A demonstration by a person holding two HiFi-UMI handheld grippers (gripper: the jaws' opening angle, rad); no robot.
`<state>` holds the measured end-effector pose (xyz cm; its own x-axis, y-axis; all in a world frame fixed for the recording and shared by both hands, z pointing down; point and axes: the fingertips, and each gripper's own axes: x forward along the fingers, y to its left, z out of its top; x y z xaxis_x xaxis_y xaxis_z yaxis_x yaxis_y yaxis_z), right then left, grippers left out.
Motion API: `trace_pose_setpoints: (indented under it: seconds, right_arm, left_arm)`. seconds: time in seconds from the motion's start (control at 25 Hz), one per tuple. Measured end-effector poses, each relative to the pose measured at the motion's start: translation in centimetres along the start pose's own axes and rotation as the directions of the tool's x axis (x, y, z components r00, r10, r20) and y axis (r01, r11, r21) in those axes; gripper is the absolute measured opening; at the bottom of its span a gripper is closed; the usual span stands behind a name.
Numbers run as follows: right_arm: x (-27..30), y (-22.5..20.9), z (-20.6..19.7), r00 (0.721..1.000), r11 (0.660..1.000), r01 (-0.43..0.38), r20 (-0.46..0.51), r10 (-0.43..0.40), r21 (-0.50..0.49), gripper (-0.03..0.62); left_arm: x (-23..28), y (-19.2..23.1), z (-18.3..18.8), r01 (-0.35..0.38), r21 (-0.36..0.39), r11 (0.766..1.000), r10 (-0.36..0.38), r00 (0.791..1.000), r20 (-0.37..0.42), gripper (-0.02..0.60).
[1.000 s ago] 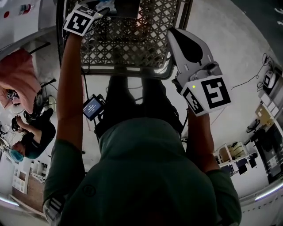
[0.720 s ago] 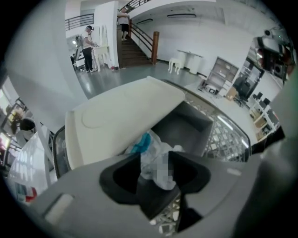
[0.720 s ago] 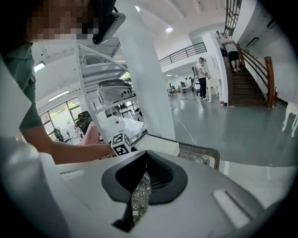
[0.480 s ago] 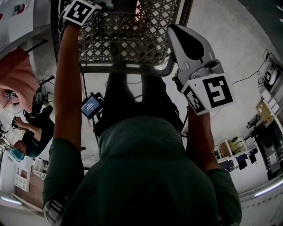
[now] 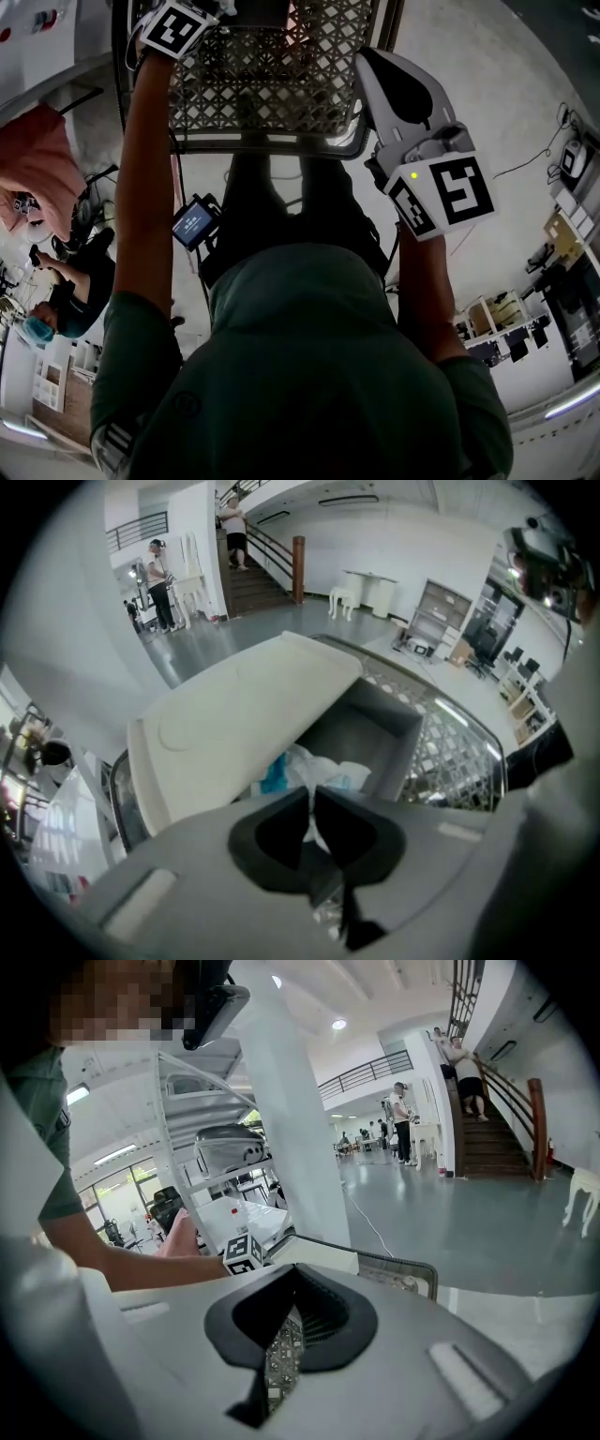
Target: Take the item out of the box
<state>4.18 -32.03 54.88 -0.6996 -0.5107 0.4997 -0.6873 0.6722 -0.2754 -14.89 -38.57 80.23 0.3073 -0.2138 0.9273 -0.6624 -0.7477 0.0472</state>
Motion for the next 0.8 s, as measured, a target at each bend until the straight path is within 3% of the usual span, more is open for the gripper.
trace_pose_setpoints:
  seconds: [0.28, 0.56, 0.8]
  right_arm:
    - [-1.2, 1.8, 2.3, 0.999, 1.0, 0.0, 0.038, 0.001, -0.025, 0.006]
    - [-3.2, 5.5, 6.6, 0.996, 0.998, 0.004, 0.086, 0.002, -0.068, 0.006]
    - [-5.4, 6.5, 10.3, 0.991, 0.995, 0.016, 0.136, -0.002, -0.101, 0.006]
  left_arm:
    - [-3.9, -1.9, 0.3, 0.04, -0.041, 0.998, -0.038, 0.998, 0.049, 0.015]
    - [-10.5, -2.3, 0.5, 0.052, -0.036, 0.998, -0.048, 0.995, 0.085, 0.011]
    - [-17.3, -3.2, 4.0, 0.052, -0.036, 0.998, -0.044, 0.978, 0.204, 0.011]
